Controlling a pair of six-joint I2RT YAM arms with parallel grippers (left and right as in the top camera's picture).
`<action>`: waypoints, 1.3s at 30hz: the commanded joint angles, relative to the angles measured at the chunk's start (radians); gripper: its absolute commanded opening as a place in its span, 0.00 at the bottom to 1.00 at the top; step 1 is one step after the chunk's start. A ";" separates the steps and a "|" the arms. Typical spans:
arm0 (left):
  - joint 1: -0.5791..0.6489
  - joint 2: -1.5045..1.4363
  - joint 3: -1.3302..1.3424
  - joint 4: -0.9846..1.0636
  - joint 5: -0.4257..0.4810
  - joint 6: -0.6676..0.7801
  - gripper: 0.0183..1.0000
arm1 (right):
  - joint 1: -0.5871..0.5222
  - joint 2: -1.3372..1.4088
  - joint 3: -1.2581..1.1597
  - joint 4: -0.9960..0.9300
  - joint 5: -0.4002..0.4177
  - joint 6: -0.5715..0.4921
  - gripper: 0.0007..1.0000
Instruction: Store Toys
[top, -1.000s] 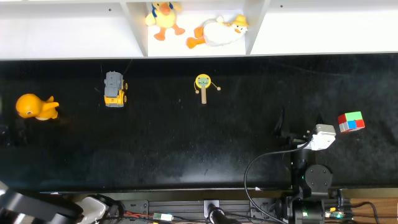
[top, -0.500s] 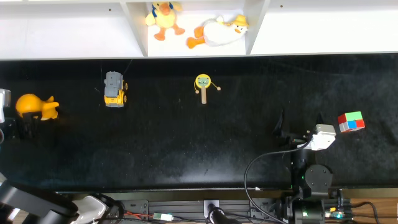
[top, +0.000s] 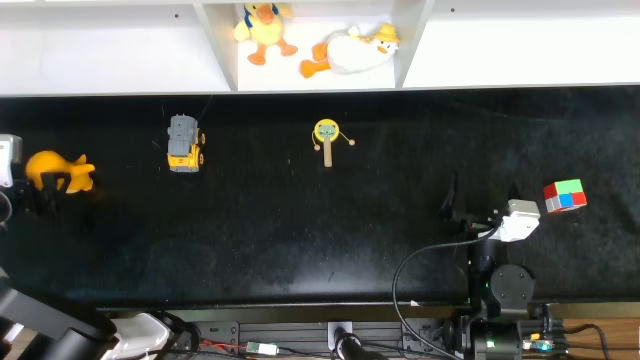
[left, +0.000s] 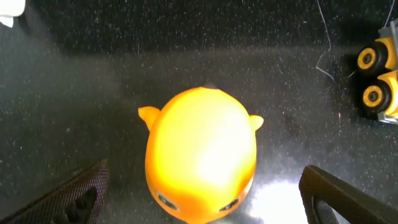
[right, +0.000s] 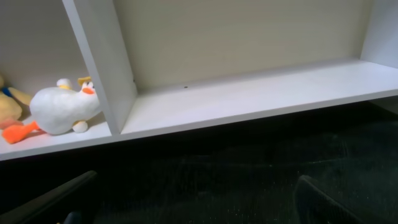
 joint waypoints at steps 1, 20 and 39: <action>-0.010 0.019 0.022 0.022 -0.027 -0.060 1.00 | -0.002 -0.008 -0.014 0.005 -0.007 0.008 1.00; -0.010 0.066 0.022 0.023 -0.027 -0.060 0.90 | -0.002 -0.008 -0.014 0.005 -0.007 0.008 1.00; -0.010 -0.074 0.022 0.041 -0.006 -0.161 0.02 | -0.002 -0.008 -0.014 0.005 -0.007 0.008 1.00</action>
